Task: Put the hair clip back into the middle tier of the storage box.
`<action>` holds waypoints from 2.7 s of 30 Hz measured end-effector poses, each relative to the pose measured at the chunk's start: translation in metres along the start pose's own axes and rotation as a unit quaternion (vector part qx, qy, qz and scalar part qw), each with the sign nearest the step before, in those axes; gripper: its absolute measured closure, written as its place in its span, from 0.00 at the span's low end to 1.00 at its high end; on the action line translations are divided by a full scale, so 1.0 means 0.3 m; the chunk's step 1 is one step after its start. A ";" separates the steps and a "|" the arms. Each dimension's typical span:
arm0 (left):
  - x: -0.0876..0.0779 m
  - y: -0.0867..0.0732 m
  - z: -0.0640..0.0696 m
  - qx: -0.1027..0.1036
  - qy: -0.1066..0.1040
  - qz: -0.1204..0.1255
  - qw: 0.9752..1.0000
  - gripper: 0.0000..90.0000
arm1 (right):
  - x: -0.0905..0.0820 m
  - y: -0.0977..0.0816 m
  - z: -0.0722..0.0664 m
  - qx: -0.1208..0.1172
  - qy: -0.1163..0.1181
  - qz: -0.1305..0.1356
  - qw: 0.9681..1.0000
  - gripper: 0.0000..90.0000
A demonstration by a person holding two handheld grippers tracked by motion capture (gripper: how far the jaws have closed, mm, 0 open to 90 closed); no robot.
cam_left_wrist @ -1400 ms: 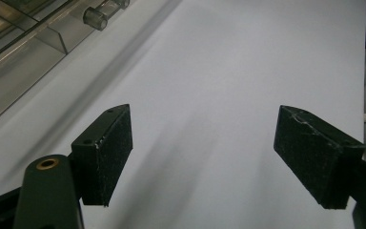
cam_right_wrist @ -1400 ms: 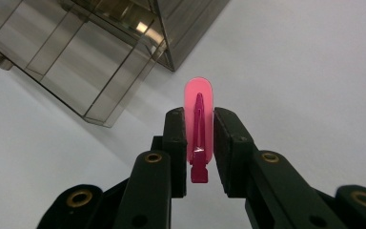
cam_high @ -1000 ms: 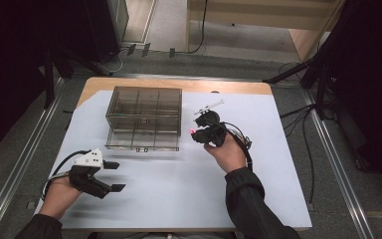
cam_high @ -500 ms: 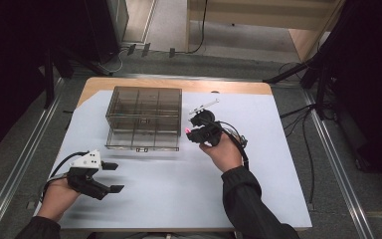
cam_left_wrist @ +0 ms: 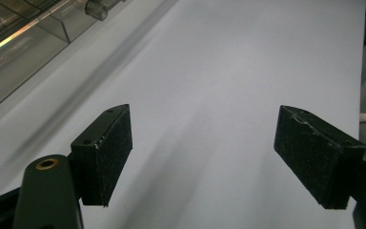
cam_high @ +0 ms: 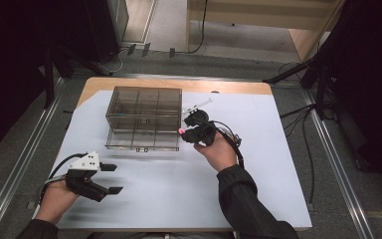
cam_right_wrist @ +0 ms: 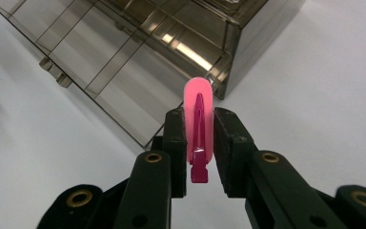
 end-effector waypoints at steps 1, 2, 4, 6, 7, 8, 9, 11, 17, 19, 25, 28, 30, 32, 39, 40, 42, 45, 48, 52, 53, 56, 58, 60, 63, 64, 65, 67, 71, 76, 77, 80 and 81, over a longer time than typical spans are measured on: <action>0.001 0.000 0.000 -0.001 -0.001 0.002 1.000 0.24 | 0.002 0.002 -0.003 -0.003 0.002 0.001 1.000 0.86; 0.001 0.001 -0.001 -0.001 0.000 0.005 1.000 0.24 | 0.003 0.003 -0.006 -0.003 0.002 0.000 1.000 0.86; -0.001 0.000 0.000 -0.001 -0.001 0.006 1.000 0.24 | 0.006 0.005 -0.011 -0.006 0.003 0.000 1.000 0.86; -0.002 -0.001 0.000 -0.001 -0.001 0.007 1.000 0.24 | 0.008 0.009 -0.017 -0.007 0.005 0.000 1.000 0.86; -0.003 -0.001 0.000 -0.002 0.000 0.007 1.000 0.24 | 0.009 0.011 -0.019 -0.009 0.005 0.001 1.000 0.86; -0.003 -0.001 0.000 -0.002 0.000 0.007 1.000 0.24 | 0.009 0.013 -0.024 -0.008 0.008 0.001 1.000 0.86; -0.002 -0.001 0.000 -0.001 0.000 0.007 1.000 0.24 | 0.011 0.015 -0.026 -0.010 0.008 0.003 1.000 0.86; -0.001 -0.001 0.001 0.000 -0.001 0.006 1.000 0.24 | 0.013 0.017 -0.030 -0.010 0.009 0.000 1.000 0.86; 0.004 -0.004 0.001 0.000 0.001 0.000 1.000 0.24 | 0.020 0.028 -0.056 -0.022 0.014 -0.002 1.000 0.86; 0.005 -0.005 0.003 0.001 0.000 -0.004 1.000 0.24 | 0.022 0.033 -0.064 -0.023 0.017 -0.003 1.000 0.86; 0.009 -0.004 0.004 0.004 0.002 -0.006 1.000 0.24 | 0.031 0.044 -0.082 -0.030 0.021 -0.005 0.999 0.86; 0.008 -0.004 0.005 0.004 0.003 -0.005 1.000 0.24 | 0.037 0.055 -0.093 -0.038 0.023 -0.002 0.999 0.86; 0.008 -0.004 0.005 0.004 0.003 -0.004 1.000 0.24 | 0.040 0.060 -0.102 -0.041 0.024 -0.004 0.999 0.86; 0.008 -0.003 0.006 0.004 0.003 -0.004 1.000 0.24 | 0.046 0.066 -0.110 -0.042 0.026 -0.003 0.999 0.86; 0.009 -0.005 0.005 0.003 0.003 -0.005 1.000 0.24 | 0.071 0.075 -0.120 -0.043 0.033 -0.008 0.999 0.86; 0.009 -0.006 0.005 0.003 0.003 -0.005 1.000 0.24 | 0.073 0.077 -0.122 -0.042 0.033 -0.009 0.999 0.86; 0.008 -0.006 0.004 0.003 0.004 -0.006 1.000 0.24 | 0.075 0.082 -0.128 -0.040 0.035 -0.010 0.999 0.86; 0.008 -0.006 0.005 0.002 0.004 -0.005 1.000 0.24 | 0.082 0.089 -0.133 -0.043 0.035 -0.010 0.998 0.86; 0.008 -0.007 0.004 0.004 0.004 -0.007 1.000 0.24 | 0.094 0.092 -0.138 -0.043 0.038 -0.011 0.998 0.86; 0.008 -0.007 0.003 0.003 0.004 -0.006 1.000 0.24 | 0.109 0.092 -0.142 -0.042 0.037 -0.016 0.998 0.86; 0.007 -0.007 0.003 0.003 0.004 -0.006 1.000 0.24 | 0.113 0.093 -0.143 -0.042 0.039 -0.015 0.998 0.86; 0.007 -0.008 0.002 0.002 0.006 -0.007 1.000 0.24 | 0.124 0.092 -0.144 -0.037 0.045 -0.018 0.998 0.86; 0.007 -0.009 0.003 0.002 0.005 -0.007 1.000 0.24 | 0.130 0.088 -0.141 -0.037 0.043 -0.021 0.998 0.86; 0.008 -0.009 0.003 0.002 0.005 -0.007 1.000 0.24 | 0.136 0.085 -0.139 -0.036 0.043 -0.023 0.998 0.86; 0.009 -0.007 0.005 0.003 0.004 -0.006 1.000 0.24 | 0.143 0.083 -0.138 -0.035 0.046 -0.023 0.998 0.86; 0.009 -0.007 0.005 0.003 0.005 -0.007 1.000 0.24 | 0.144 0.082 -0.139 -0.032 0.049 -0.023 0.998 0.86; 0.008 -0.008 0.005 0.003 0.004 -0.008 1.000 0.24 | 0.146 0.081 -0.140 -0.031 0.051 -0.024 0.998 0.86; 0.008 -0.009 0.005 0.003 0.004 -0.009 1.000 0.24 | 0.150 0.078 -0.140 -0.030 0.050 -0.027 0.998 0.86; 0.008 -0.008 0.005 0.002 0.005 -0.007 1.000 0.24 | 0.160 0.071 -0.144 -0.032 0.049 -0.031 0.998 0.86; 0.008 -0.011 0.004 0.000 0.006 -0.010 1.000 0.24 | 0.172 0.060 -0.147 -0.037 0.044 -0.040 0.998 0.86; 0.008 -0.012 0.004 0.000 0.005 -0.011 1.000 0.24 | 0.175 0.059 -0.147 -0.038 0.043 -0.040 0.998 0.86; 0.008 -0.013 0.005 0.000 0.002 -0.013 1.000 0.24 | 0.178 0.056 -0.149 -0.039 0.043 -0.042 0.997 0.86; 0.008 -0.012 0.004 0.001 0.004 -0.011 1.000 0.24 | 0.179 0.055 -0.150 -0.040 0.044 -0.043 0.997 0.86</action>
Point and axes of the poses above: each handheld gripper's, and its own axes: x roughly forward along the jaws, y roughly out of its top, z roughly to its right, the point moved 10 cm from there along x, roughly forward along the jaws, and after that the axes turned 10 degrees about -y, right-handed, at the moved point
